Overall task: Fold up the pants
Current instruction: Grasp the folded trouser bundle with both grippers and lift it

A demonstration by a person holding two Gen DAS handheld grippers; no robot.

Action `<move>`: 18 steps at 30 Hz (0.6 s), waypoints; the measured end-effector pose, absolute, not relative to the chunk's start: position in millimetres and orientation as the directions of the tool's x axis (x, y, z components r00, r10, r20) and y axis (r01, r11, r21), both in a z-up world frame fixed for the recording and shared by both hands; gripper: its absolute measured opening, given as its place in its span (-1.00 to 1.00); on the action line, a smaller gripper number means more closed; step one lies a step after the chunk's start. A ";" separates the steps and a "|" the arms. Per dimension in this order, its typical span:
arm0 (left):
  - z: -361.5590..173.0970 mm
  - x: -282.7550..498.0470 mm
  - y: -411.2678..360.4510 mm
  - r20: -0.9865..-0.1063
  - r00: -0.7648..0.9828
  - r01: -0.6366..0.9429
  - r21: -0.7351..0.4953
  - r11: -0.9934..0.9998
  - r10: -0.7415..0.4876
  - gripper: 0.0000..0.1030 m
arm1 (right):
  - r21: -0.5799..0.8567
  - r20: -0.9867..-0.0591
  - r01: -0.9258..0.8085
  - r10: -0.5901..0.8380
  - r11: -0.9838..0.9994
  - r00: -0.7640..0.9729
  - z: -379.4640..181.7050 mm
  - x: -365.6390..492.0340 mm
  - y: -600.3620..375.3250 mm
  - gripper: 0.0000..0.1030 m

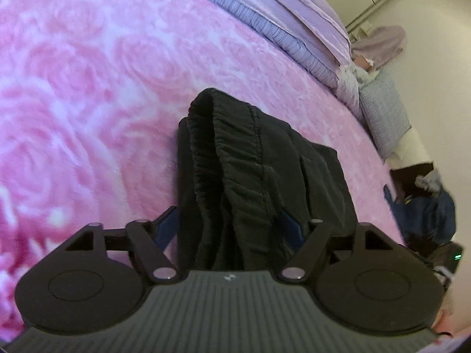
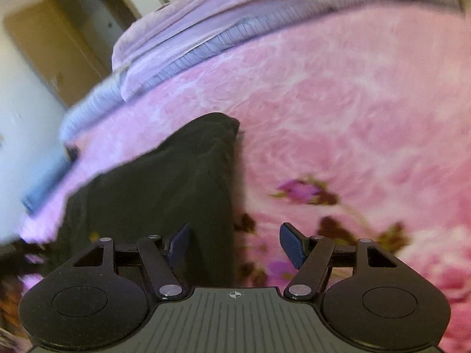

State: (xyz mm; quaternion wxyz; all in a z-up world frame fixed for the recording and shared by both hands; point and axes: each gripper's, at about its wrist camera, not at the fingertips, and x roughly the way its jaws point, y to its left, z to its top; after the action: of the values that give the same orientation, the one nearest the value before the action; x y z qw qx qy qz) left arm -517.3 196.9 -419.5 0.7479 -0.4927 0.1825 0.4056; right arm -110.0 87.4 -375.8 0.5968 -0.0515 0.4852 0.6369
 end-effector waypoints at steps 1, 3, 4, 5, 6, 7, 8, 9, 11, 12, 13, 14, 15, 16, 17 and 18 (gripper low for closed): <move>-424.1 -517.2 200.8 -0.670 0.613 -0.779 -0.601 0.178 0.418 0.43 | 0.605 -0.629 -0.774 0.707 0.185 -0.322 -382.1 -104.8 92.4 0.25; -431.7 -516.8 207.4 -0.663 0.628 -0.764 -0.625 0.160 0.406 0.43 | 0.674 -0.591 -0.718 0.710 0.174 -0.384 -390.9 -96.6 102.8 0.25; -434.4 -515.8 209.5 -0.658 0.635 -0.757 -0.634 0.158 0.405 0.43 | 0.693 -0.578 -0.703 0.707 0.161 -0.408 -393.0 -93.9 108.3 0.24; -436.4 -514.9 211.5 -0.654 0.640 -0.753 -0.639 0.158 0.404 0.43 | 0.710 -0.567 -0.689 0.700 0.147 -0.434 -394.8 -91.7 115.9 0.24; -438.1 -514.4 213.7 -0.649 0.645 -0.748 -0.645 0.159 0.403 0.43 | 0.723 -0.555 -0.680 0.691 0.125 -0.463 -396.1 -90.4 122.8 0.21; -440.0 -513.3 216.3 -0.643 0.652 -0.741 -0.652 0.159 0.402 0.43 | 0.735 -0.542 -0.671 0.677 0.096 -0.498 -398.6 -89.7 131.5 0.06; -441.9 -512.5 219.1 -0.639 0.657 -0.736 -0.659 0.156 0.399 0.43 | 0.748 -0.534 -0.660 0.656 0.071 -0.534 -402.6 -90.8 141.5 -0.06; -442.8 -510.5 222.1 -0.637 0.660 -0.733 -0.661 0.159 0.397 0.43 | 0.756 -0.529 -0.652 0.643 0.060 -0.555 -406.3 -90.9 149.3 -0.12; -443.3 -505.6 227.5 -0.643 0.658 -0.738 -0.653 0.167 0.393 0.40 | 0.772 -0.513 -0.635 0.615 0.027 -0.598 -410.5 -87.8 162.5 -0.21; -442.4 -504.0 228.1 -0.646 0.654 -0.743 -0.647 0.173 0.393 0.35 | 0.780 -0.508 -0.625 0.604 0.021 -0.614 -412.0 -84.7 164.9 -0.23; -441.5 -503.2 228.1 -0.648 0.654 -0.745 -0.642 0.181 0.390 0.24 | 0.788 -0.502 -0.616 0.595 0.014 -0.628 -413.1 -81.5 165.1 -0.29; -440.3 -502.7 227.3 -0.647 0.654 -0.745 -0.642 0.184 0.391 0.20 | 0.792 -0.497 -0.610 0.594 0.012 -0.633 -414.1 -79.4 163.7 -0.33; -439.2 -501.5 226.1 -0.648 0.653 -0.746 -0.640 0.184 0.391 0.12 | 0.792 -0.502 -0.610 0.596 0.025 -0.627 -414.2 -79.1 163.0 -0.34; -436.6 -499.3 224.4 -0.652 0.645 -0.752 -0.632 0.184 0.398 0.05 | 0.782 -0.518 -0.622 0.595 0.040 -0.614 -411.6 -81.5 163.2 -0.36; -434.0 -496.5 223.1 -0.659 0.635 -0.761 -0.623 0.182 0.403 0.03 | 0.760 -0.548 -0.647 0.588 0.054 -0.595 -405.6 -85.6 164.0 -0.39; -431.4 -494.4 222.3 -0.668 0.624 -0.770 -0.615 0.172 0.405 -0.02 | 0.736 -0.581 -0.673 0.578 0.073 -0.573 -398.2 -90.6 165.2 -0.42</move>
State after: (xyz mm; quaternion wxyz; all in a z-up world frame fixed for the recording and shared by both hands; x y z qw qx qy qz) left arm -494.4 222.3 -431.4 0.7441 -0.5083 0.1795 0.3947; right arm -90.6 165.2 -398.2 0.4600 -0.0418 0.5699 0.6797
